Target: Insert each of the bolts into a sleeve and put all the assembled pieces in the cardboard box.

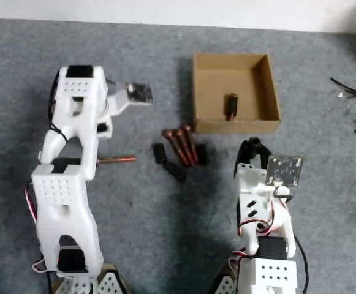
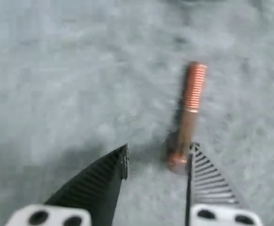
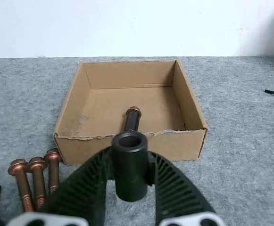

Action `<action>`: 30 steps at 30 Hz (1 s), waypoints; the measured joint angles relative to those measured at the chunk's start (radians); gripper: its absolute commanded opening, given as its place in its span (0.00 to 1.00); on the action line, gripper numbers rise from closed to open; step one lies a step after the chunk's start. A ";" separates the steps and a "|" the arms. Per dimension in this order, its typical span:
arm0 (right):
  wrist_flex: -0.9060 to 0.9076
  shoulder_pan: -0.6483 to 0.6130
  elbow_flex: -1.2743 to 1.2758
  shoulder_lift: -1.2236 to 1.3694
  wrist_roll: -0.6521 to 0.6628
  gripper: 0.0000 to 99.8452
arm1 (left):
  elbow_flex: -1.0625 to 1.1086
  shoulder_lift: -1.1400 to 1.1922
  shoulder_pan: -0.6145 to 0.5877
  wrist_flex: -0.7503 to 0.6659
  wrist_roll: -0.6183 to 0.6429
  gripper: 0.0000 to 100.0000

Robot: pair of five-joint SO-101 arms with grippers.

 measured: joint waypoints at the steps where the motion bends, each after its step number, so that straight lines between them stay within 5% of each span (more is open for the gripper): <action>1: 0.000 0.000 0.000 0.000 0.000 0.00 | -0.026 0.000 0.000 0.002 0.094 0.19; 10: 0.000 0.000 0.000 0.000 0.000 0.00 | -0.086 0.002 -0.055 0.071 1.372 0.19; 13: 0.000 0.000 0.000 0.000 0.000 0.00 | -0.075 0.003 -0.055 0.074 1.679 0.19; 22: 0.000 0.000 0.000 0.000 0.000 0.00 | 0.072 0.003 -0.048 0.074 2.124 0.20; 30: 0.000 0.000 0.000 0.000 0.000 0.00 | 0.184 0.003 0.064 0.074 2.280 0.20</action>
